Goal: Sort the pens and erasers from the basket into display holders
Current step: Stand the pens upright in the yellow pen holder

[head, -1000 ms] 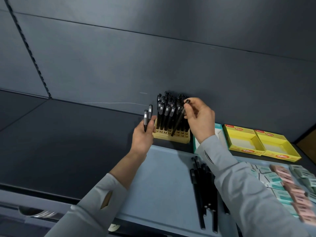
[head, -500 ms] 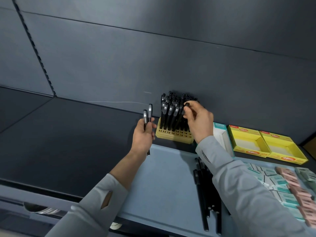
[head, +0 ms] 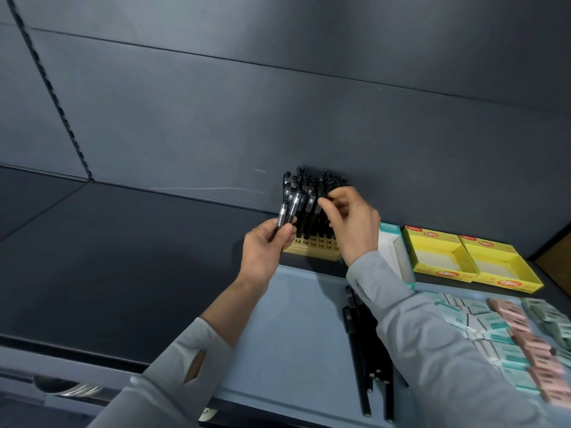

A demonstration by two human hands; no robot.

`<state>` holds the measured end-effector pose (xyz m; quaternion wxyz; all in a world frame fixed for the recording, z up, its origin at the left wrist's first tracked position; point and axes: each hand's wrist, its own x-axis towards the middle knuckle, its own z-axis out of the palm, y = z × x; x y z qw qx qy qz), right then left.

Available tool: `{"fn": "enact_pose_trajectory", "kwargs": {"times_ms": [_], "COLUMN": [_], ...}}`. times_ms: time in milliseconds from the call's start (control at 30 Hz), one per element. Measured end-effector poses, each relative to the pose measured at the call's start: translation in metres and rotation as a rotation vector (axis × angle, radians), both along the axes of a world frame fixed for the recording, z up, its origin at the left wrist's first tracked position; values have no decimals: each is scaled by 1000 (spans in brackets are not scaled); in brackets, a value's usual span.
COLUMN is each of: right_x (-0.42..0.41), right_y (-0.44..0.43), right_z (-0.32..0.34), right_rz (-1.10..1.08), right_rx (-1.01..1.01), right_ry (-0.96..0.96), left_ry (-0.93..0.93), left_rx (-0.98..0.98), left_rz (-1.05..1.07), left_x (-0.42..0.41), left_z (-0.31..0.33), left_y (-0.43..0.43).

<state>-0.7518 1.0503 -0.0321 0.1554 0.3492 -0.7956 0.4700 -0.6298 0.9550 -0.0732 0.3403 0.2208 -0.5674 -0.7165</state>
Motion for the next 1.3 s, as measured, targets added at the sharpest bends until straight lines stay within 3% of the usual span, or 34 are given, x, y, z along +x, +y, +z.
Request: {"fn": "enact_pose_trajectory", "kwargs": {"times_ms": [233,367,567,1000,1100,1200,1300], "right_x": [18,7,-9,-14,-14,-7,7], "right_y": [-3,4,15,1,2,5,3], "right_z": [6,6,7,-8,-7,-1,6], "right_rz": [194,160,-10,-4,-11,-66,45], "right_rx": [22,-35,-28,145,127,62,1], "right_ry": [-102,-187,-26,41,-6,70,86], "left_ry": [-56,-60,-185,-69,-69,-61,-56], "left_rx": [-95,-52,-39,-10,-16,-44,-112], "left_rz": [-136,-117,34,33,30,1,-57], "left_x": [-3,-3,-1,4,5,4,1], "left_z": [2,-3,-7,-9,-9,-9,-7], "left_y": [8,5,-6,-9,-8,-5,3]}}
